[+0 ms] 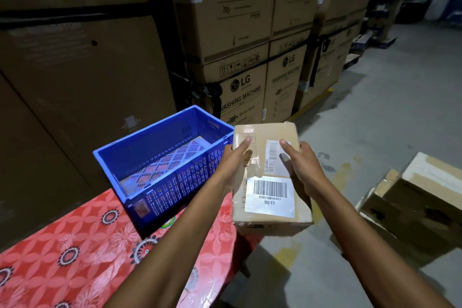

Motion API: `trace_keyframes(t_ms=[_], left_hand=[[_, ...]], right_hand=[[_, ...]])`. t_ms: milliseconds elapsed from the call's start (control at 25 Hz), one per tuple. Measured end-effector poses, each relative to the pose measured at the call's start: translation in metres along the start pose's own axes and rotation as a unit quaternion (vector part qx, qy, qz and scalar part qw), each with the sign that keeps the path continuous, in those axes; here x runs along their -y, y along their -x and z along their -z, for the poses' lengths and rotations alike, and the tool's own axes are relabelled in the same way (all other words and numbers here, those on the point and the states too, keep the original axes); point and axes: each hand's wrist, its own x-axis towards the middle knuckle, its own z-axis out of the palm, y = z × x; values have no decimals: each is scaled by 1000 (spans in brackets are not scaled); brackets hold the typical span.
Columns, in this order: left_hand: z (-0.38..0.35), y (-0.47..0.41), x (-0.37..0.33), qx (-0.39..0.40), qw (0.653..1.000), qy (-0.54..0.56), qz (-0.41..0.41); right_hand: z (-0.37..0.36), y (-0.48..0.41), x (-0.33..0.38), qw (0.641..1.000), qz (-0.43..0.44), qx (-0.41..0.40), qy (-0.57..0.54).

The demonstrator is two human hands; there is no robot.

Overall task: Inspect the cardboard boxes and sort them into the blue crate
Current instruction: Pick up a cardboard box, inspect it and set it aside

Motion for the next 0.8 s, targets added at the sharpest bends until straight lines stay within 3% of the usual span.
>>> trace_keyframes(t_ms=[120, 240, 360, 480, 600, 800], left_hand=[[-4, 10, -50, -21, 1000, -11, -17], [3, 14, -102, -56, 997, 56, -11], [13, 15, -142, -69, 995, 69, 11], [21, 30, -166, -55, 998, 41, -3], [31, 41, -170, -49, 994, 36, -90], [66, 42, -168, -14, 978, -4, -208]], right_hand=[[9, 6, 45, 997, 72, -17, -24], [14, 9, 87, 990, 122, -20, -70], [6, 14, 117, 983, 148, 14, -105], [-13, 13, 131, 980, 135, 49, -140], [-28, 6, 147, 974, 113, 79, -181], [-54, -31, 170, 953, 36, 208, -216]])
